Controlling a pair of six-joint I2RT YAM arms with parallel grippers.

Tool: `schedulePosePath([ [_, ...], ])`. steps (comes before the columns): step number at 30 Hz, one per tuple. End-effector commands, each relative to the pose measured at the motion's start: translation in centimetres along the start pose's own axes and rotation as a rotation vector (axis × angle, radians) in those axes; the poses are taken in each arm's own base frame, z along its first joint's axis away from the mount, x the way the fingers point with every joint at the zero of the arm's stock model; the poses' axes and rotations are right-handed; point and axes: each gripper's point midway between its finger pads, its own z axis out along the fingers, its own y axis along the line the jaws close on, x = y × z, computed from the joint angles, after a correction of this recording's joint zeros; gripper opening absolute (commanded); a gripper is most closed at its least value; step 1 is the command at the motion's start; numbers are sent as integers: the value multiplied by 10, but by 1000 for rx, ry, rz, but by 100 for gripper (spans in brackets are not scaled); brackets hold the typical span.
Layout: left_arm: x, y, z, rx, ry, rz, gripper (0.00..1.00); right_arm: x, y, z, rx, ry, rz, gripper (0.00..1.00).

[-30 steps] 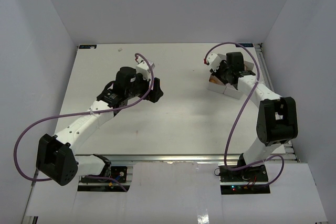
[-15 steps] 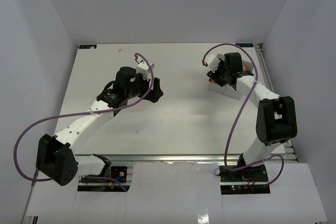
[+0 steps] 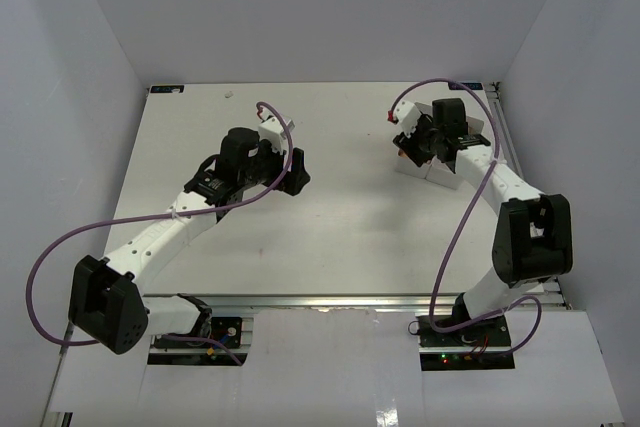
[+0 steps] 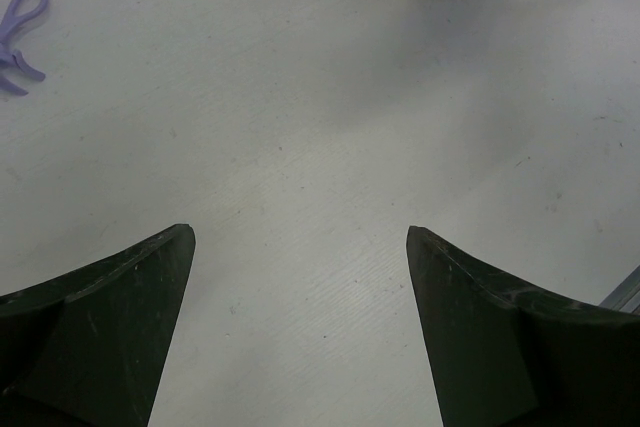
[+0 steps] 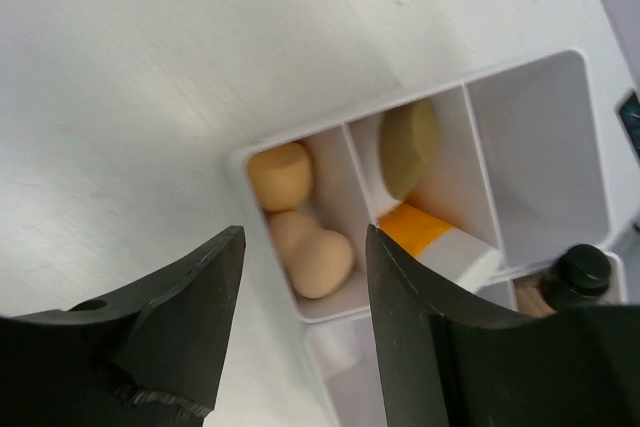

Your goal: Organize the makeup

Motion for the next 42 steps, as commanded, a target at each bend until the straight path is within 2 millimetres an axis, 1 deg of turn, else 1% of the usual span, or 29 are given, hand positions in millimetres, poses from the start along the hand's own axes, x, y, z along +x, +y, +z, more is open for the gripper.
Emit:
schedulePosePath([
  [1, -2, 11, -2, -39, -25, -1, 98, -79, 24, -56, -188, -265, 91, 58],
  [2, 2, 16, 1, -50, -14, -11, 98, -88, 37, -67, -253, -305, 115, 58],
  [3, 9, 23, 8, -67, 13, -30, 98, -95, 56, -80, -345, -348, 150, 58],
  [5, 21, 42, 20, -105, 66, -79, 98, -108, 85, -104, -478, -442, 163, 59],
  [6, 26, 54, 26, -129, 98, -122, 98, -113, 98, -122, -528, -502, 143, 62],
  [7, 23, 64, 27, -148, 104, -155, 98, -118, 106, -133, -568, -543, 131, 63],
  [8, 19, 76, 31, -177, 111, -191, 98, -118, 114, -141, -602, -575, 120, 65],
  [9, 22, 94, 39, -216, 135, -238, 98, -114, 124, -152, -634, -612, 102, 69],
  [10, 24, 109, 46, -255, 153, -269, 97, -113, 129, -157, -644, -634, 98, 71],
  [12, 28, 134, 60, -308, 184, -325, 91, -106, 132, -164, -643, -671, 105, 72],
  [13, 37, 147, 68, -326, 214, -357, 89, -103, 134, -167, -644, -689, 112, 71],
  [14, 32, 157, 75, -334, 213, -391, 83, -100, 134, -169, -641, -700, 122, 71],
  [15, 20, 165, 80, -332, 197, -420, 77, -97, 134, -171, -639, -708, 132, 71],
  [17, 8, 181, 92, -324, 183, -473, 70, -93, 136, -175, -651, -727, 142, 71],
  [21, -11, 217, 114, -324, 163, -578, 69, -87, 139, -178, -660, -739, 158, 70],
  [22, -13, 228, 117, -325, 157, -609, 67, -87, 140, -179, -663, -741, 159, 69],
  [23, -15, 233, 121, -319, 152, -633, 66, -87, 140, -179, -665, -742, 160, 69],
  [24, -19, 239, 127, -310, 141, -663, 64, -87, 140, -178, -665, -739, 163, 69],
  [27, -24, 259, 140, -314, 123, -715, 53, -87, 138, -178, -656, -736, 164, 69],
  [29, -23, 267, 151, -329, 123, -734, 40, -87, 138, -178, -651, -736, 162, 69],
  [30, -21, 271, 155, -338, 124, -744, 35, -87, 138, -179, -649, -737, 161, 69],
  [32, -16, 278, 164, -354, 126, -761, 32, -87, 137, -179, -645, -737, 161, 69],
  [35, -13, 281, 172, -348, 117, -762, 31, -85, 135, -178, -641, -733, 168, 69],
  [39, -12, 281, 183, -341, 112, -753, 38, -84, 135, -175, -643, -727, 177, 69],
  [42, -12, 281, 188, -345, 111, -748, 39, -83, 134, -174, -645, -724, 181, 69],
])
